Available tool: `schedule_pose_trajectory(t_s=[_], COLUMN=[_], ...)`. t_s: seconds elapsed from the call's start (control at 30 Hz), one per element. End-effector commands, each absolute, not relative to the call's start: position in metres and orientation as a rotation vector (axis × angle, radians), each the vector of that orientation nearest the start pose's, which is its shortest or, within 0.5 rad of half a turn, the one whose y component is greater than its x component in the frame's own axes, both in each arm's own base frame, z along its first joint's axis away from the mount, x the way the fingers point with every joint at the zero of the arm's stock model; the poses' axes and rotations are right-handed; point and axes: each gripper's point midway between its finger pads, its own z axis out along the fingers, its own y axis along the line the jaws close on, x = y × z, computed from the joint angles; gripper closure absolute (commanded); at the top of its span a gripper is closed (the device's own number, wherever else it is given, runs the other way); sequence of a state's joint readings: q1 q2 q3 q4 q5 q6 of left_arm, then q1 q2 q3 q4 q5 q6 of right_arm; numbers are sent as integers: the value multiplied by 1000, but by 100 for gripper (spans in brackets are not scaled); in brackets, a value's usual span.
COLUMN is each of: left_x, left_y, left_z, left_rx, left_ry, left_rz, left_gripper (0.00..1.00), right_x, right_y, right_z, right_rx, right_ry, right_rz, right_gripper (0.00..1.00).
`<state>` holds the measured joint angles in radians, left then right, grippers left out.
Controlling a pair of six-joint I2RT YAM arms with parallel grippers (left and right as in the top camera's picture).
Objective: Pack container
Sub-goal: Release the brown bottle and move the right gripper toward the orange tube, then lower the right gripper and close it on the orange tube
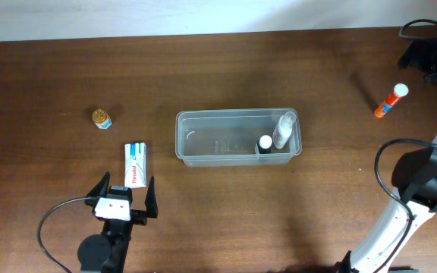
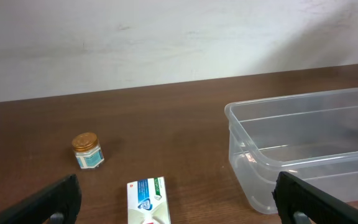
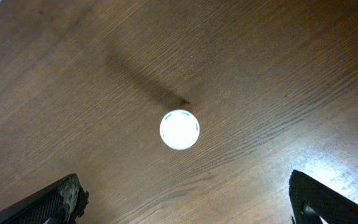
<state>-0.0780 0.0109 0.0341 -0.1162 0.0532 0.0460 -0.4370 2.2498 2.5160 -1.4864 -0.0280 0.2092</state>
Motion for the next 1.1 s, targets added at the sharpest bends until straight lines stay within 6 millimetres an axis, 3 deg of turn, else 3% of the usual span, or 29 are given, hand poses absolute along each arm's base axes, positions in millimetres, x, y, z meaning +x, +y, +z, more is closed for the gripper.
schedule_pose_trajectory(t_s=[0.0, 0.37, 0.63, 1.07], left_x=[243, 243, 243, 243], left_y=[-29, -29, -29, -29], left_z=[158, 158, 158, 158], left_rx=[161, 161, 161, 161], left_ry=[1656, 1656, 1656, 1656], left_rz=[-62, -62, -62, -62], left_gripper=[1, 1, 1, 1], right_x=[455, 464, 465, 469], right_y=[-201, -206, -207, -209], right_z=[187, 141, 117, 115], right_rx=[889, 915, 931, 916], right_ry=[2687, 2755, 2798, 2791], right_rz=[11, 22, 30, 26], right_gripper=[1, 0, 8, 18])
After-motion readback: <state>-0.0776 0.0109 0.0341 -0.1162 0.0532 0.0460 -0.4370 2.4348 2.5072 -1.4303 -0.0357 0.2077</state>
